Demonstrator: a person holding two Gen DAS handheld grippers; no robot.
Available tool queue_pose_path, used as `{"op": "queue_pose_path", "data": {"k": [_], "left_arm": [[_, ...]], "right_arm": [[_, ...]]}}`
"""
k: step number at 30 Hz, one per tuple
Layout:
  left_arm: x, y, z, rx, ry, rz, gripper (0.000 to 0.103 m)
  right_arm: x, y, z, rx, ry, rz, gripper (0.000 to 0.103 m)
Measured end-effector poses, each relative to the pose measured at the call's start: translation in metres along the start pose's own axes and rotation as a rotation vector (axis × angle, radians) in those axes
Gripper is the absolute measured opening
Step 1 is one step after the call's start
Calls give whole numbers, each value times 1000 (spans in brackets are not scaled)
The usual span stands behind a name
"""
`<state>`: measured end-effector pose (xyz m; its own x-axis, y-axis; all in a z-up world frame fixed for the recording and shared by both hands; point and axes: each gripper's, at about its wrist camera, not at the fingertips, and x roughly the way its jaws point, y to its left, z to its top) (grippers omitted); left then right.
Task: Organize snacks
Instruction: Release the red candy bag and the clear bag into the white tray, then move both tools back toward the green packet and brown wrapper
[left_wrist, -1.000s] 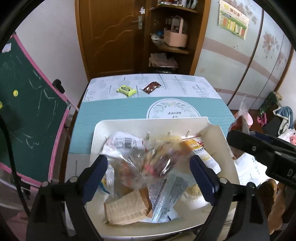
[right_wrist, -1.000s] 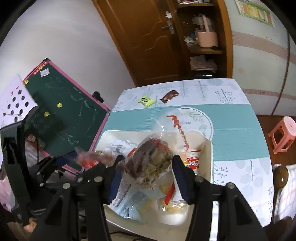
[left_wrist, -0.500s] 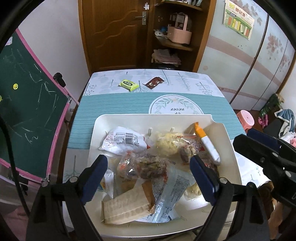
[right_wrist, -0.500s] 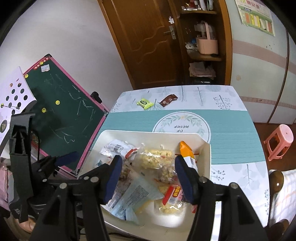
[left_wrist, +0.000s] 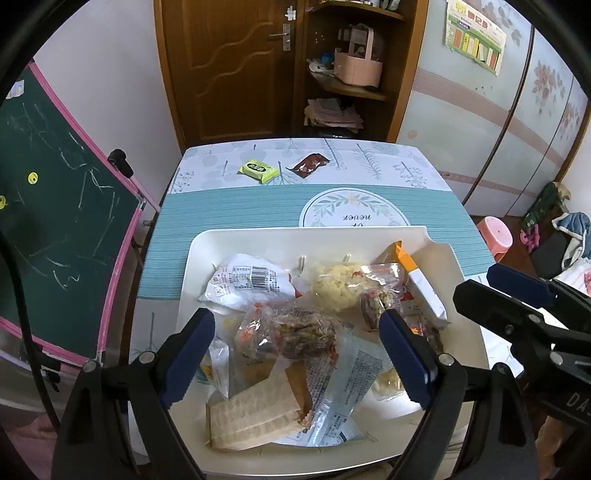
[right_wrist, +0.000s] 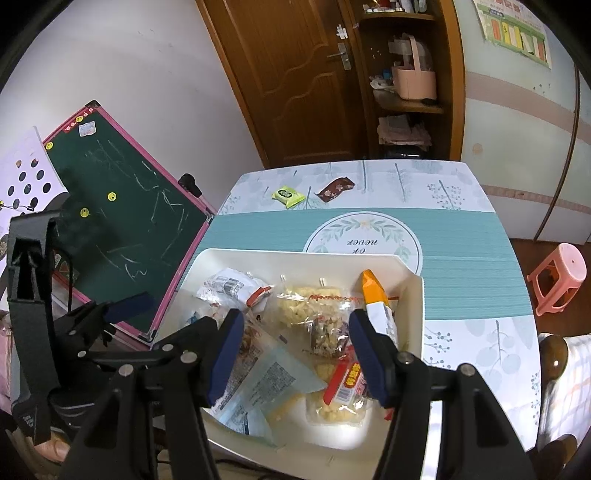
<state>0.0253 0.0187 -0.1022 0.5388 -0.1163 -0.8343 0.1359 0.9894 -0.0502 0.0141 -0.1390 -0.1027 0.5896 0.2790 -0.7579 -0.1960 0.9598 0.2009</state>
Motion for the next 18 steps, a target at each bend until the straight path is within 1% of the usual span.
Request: {"op": "queue_pose_path", "data": {"k": [8, 13, 18], "left_arm": [[5, 3, 1, -7, 8, 1, 90], [9, 7, 6, -9, 5, 18, 90], [10, 17, 26, -8, -14, 51, 90]], "right_arm": [[7, -1, 1, -1, 15, -2, 60], [13, -3, 4, 3, 26, -8, 60], [22, -9, 14, 10, 48, -17, 60]]}}
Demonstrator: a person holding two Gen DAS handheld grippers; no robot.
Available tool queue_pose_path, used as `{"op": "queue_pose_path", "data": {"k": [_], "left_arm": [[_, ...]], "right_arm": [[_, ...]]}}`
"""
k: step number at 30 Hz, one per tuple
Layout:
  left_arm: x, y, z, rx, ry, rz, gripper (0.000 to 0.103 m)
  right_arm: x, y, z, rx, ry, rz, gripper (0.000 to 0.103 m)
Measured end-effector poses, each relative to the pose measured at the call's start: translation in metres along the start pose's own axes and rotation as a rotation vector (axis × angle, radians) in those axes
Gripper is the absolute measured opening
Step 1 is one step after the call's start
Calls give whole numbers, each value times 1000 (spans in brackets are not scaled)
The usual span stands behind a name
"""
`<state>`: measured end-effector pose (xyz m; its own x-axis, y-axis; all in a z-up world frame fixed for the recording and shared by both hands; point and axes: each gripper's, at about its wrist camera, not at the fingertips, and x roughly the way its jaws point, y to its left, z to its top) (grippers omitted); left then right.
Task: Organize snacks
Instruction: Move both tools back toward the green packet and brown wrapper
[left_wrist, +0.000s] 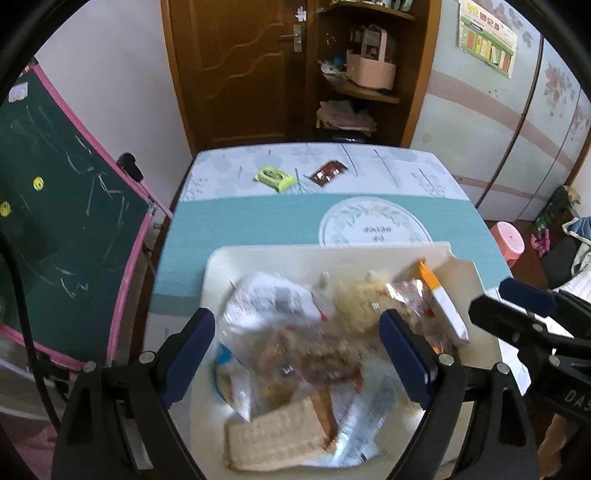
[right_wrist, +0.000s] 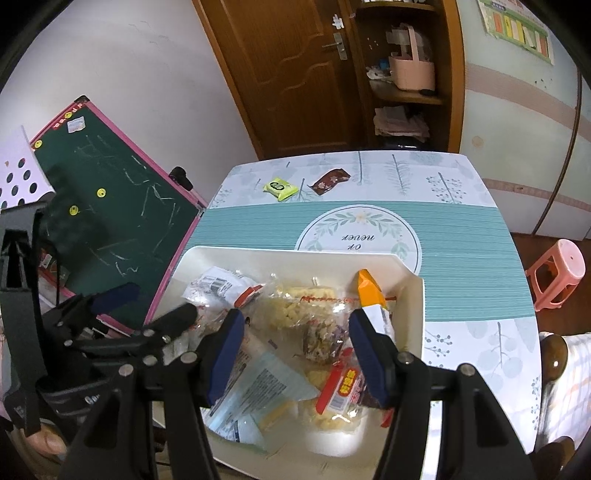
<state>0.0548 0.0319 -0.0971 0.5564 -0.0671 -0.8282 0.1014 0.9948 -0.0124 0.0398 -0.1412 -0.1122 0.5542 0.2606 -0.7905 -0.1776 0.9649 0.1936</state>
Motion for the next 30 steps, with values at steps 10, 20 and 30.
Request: {"op": "queue_pose_path", "data": {"k": [10, 20, 30], "left_arm": [[-9, 20, 110, 76, -132, 101, 90], [41, 55, 250, -20, -122, 179, 90], [180, 68, 283, -108, -12, 229, 90]], "right_arm": [[-1, -11, 99, -58, -48, -105, 60], [16, -11, 257, -76, -131, -190, 59], [175, -37, 297, 48, 84, -175, 60]]}}
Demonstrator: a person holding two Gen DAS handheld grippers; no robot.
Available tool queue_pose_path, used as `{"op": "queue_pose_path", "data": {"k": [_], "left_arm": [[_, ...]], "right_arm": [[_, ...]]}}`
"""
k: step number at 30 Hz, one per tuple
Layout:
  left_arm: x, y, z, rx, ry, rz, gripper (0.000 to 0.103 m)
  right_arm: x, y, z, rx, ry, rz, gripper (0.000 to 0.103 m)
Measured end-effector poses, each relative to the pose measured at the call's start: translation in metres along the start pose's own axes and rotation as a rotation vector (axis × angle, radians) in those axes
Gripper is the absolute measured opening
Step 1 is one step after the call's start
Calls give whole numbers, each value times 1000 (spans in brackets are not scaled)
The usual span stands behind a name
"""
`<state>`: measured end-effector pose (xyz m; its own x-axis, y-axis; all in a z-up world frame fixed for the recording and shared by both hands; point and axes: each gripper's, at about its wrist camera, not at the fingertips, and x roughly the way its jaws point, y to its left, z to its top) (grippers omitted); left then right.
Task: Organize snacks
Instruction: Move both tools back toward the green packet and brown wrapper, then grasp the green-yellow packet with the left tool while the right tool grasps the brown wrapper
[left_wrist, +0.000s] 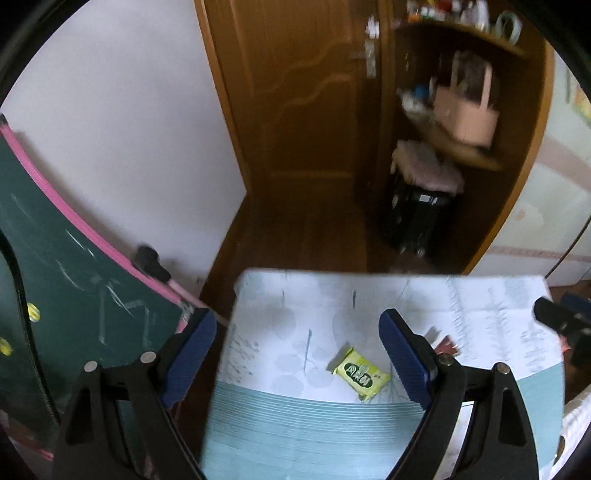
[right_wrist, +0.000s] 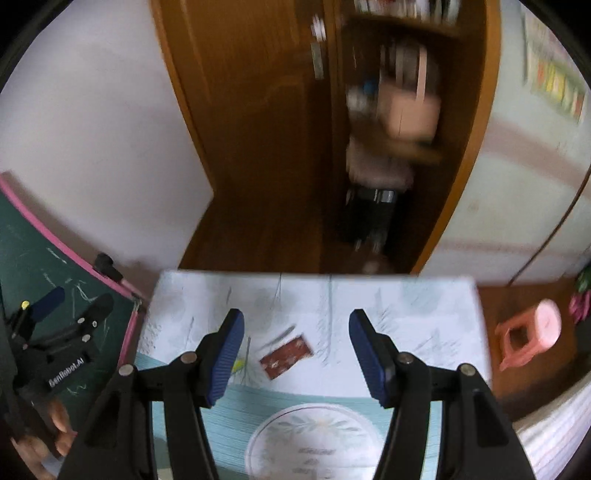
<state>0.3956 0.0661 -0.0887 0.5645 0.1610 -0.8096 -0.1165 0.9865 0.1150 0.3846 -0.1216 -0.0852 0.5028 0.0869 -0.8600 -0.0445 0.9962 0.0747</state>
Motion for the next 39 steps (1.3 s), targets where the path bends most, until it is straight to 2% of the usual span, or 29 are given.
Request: {"op": "queue_pose_path", "data": {"k": [6, 12, 14, 16, 20, 22, 25, 28, 29, 33, 37, 39], "left_arm": [[90, -23, -35, -92, 165, -13, 84], [128, -36, -52, -139, 237, -35, 84], [135, -36, -53, -147, 251, -52, 84], [140, -42, -56, -136, 257, -36, 77], [151, -39, -61, -147, 288, -29, 74], [155, -34, -65, -154, 308, -28, 74], [158, -29, -69, -160, 309, -48, 74], [158, -31, -69, -138, 315, -62, 74], [158, -32, -69, -128, 317, -66, 74], [159, -44, -71, -98, 340, -95, 74], [167, -54, -77, -86, 371, -85, 75], [167, -54, -78, -100, 361, -87, 75]], "right_arm": [[103, -11, -31, 145, 204, 47, 60], [151, -16, -46, 252, 298, 98, 60], [159, -14, -46, 261, 311, 93, 60], [166, -11, -46, 266, 319, 91, 60], [177, -3, -44, 251, 332, 55, 60], [183, 2, -45, 229, 339, 40, 60], [184, 15, -45, 153, 311, -28, 57], [186, 30, -49, 27, 298, -113, 47], [185, 33, -51, -2, 293, -131, 41], [180, 30, -57, -35, 283, -120, 35], [173, 21, -61, -49, 282, -111, 33], [169, 18, -65, -60, 285, -100, 32]]}}
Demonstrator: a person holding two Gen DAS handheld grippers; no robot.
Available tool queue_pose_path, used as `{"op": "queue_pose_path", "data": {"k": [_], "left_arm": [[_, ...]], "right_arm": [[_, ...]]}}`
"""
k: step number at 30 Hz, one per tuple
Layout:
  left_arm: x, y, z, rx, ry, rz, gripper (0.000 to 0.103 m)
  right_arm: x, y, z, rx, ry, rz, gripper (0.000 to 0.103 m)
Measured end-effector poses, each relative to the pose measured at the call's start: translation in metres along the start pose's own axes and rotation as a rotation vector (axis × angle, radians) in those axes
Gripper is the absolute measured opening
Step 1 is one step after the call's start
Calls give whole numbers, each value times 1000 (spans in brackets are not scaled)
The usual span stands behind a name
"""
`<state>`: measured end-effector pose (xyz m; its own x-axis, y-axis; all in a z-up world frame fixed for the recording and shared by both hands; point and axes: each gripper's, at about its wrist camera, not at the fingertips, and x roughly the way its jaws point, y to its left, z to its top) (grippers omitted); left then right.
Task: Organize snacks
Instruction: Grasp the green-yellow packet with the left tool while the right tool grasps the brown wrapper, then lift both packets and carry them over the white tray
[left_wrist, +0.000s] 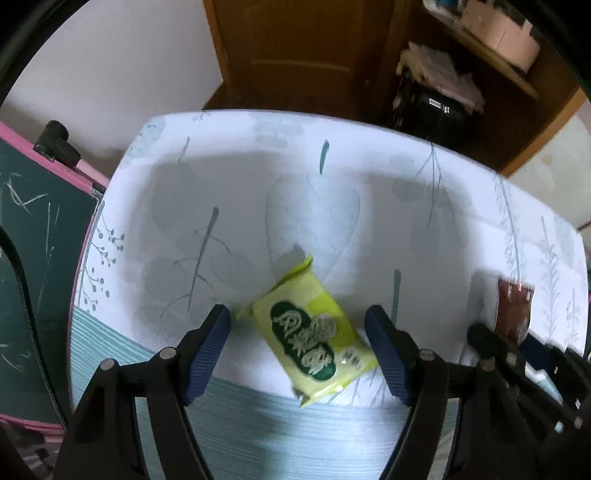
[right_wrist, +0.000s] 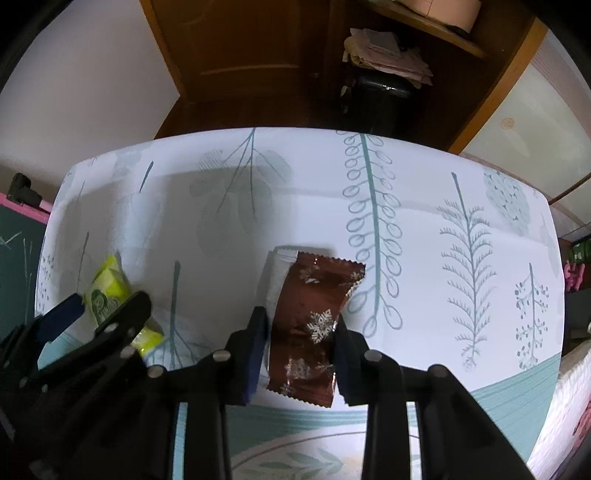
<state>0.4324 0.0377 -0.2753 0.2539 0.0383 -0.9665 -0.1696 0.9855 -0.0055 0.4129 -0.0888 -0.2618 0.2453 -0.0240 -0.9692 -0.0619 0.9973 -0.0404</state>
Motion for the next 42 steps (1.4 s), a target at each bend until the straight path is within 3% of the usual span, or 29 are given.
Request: {"op": "queue_pose_path", "data": {"k": [2, 3, 6, 9, 13, 23, 33, 42], "left_arm": [[-2, -2, -2, 13, -13, -7, 63], [-5, -5, -3, 31, -18, -12, 46], [-10, -14, -8, 90, -1, 19, 41], [-19, -17, -18, 125, 5, 48, 40], [-53, -14, -28, 133, -18, 23, 40], [-208, -3, -58, 196, -212, -58, 40], [-345, -4, -160, 356, -373, -195, 40], [-397, 0, -265, 494, -446, -317, 41]], "right_arm": [[-2, 0, -6, -9, 2, 8, 31], [-4, -2, -10, -10, 5, 14, 31], [-4, -6, -15, -10, 8, 38, 30], [-11, -13, -22, -2, 8, 59, 29], [-38, -23, -31, 10, -23, 91, 29], [-178, -42, -78, -12, -216, 125, 28], [-286, -39, -176, -74, -396, 209, 29], [-328, -50, -269, -93, -481, 263, 29]]}}
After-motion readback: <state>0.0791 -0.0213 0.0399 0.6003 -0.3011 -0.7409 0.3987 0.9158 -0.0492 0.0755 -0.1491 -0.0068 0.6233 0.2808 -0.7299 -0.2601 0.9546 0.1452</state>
